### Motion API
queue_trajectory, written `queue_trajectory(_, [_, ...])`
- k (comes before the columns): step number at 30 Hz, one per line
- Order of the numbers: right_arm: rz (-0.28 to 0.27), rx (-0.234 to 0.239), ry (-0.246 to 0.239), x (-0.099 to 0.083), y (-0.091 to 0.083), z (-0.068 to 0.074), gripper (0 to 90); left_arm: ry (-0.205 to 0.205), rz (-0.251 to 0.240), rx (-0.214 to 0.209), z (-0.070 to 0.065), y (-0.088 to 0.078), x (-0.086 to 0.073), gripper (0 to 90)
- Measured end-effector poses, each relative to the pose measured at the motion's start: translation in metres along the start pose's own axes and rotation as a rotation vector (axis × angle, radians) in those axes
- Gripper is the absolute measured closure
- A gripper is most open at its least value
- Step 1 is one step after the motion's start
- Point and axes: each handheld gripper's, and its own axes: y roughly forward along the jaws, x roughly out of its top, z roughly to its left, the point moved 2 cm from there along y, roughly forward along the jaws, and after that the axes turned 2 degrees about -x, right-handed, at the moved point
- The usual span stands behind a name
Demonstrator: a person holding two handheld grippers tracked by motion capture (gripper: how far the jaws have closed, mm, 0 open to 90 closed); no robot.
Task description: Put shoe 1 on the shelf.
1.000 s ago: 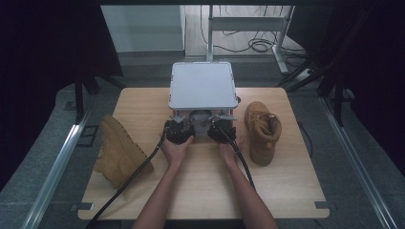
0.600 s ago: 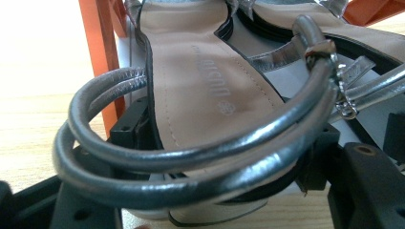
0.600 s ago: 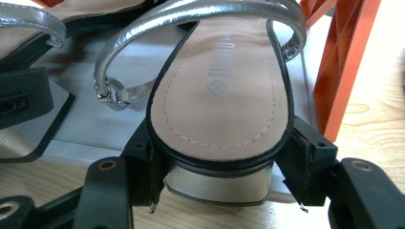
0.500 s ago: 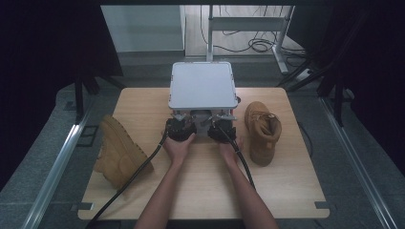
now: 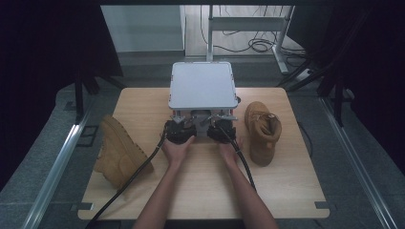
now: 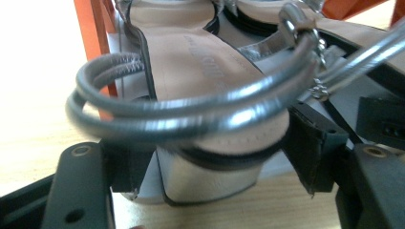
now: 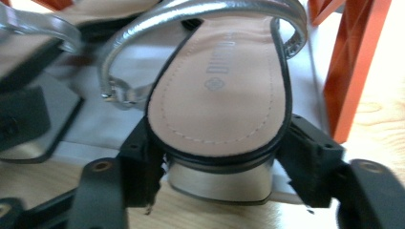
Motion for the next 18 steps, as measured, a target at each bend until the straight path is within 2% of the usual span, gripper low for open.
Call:
queue_trajectory(1, [-0.005,0.015,0.008,0.000,-0.001,0.000,28.7,-0.002,-0.008,-0.007,-0.001,-0.003,-0.001,31.2])
queue_trajectory(3, [-0.013,0.015,-0.014,-0.001,-0.007,0.000,24.7,0.009,-0.015,-0.017,-0.001,-0.010,-0.003,30.8])
queue_trajectory(6, [-0.017,0.044,-0.030,-0.004,-0.018,0.000,24.0,0.014,-0.043,-0.029,0.001,-0.026,-0.009,31.6])
queue_trajectory(9, [-0.044,0.066,-0.054,-0.009,-0.032,-0.003,25.1,0.017,-0.065,-0.028,0.006,-0.042,-0.014,35.2])
queue_trajectory(10, [-0.054,0.074,-0.059,-0.010,-0.037,-0.004,27.2,0.011,-0.070,-0.029,0.008,-0.047,-0.016,38.3])
queue_trajectory(12, [-0.089,0.063,-0.074,-0.014,-0.047,-0.007,40.4,0.003,-0.068,-0.024,0.010,-0.052,-0.019,45.6])
queue_trajectory(13, [-0.110,0.063,-0.071,-0.016,-0.051,-0.009,45.3,0.007,-0.064,-0.008,0.010,-0.053,-0.020,50.7])
queue_trajectory(15, [-0.114,0.070,-0.047,-0.018,-0.056,-0.016,55.9,0.018,-0.056,0.009,0.011,-0.053,-0.022,59.8])
queue_trajectory(18, [-0.101,0.073,-0.006,-0.019,-0.056,-0.026,68.9,0.029,-0.043,0.006,0.013,-0.049,-0.023,69.1])
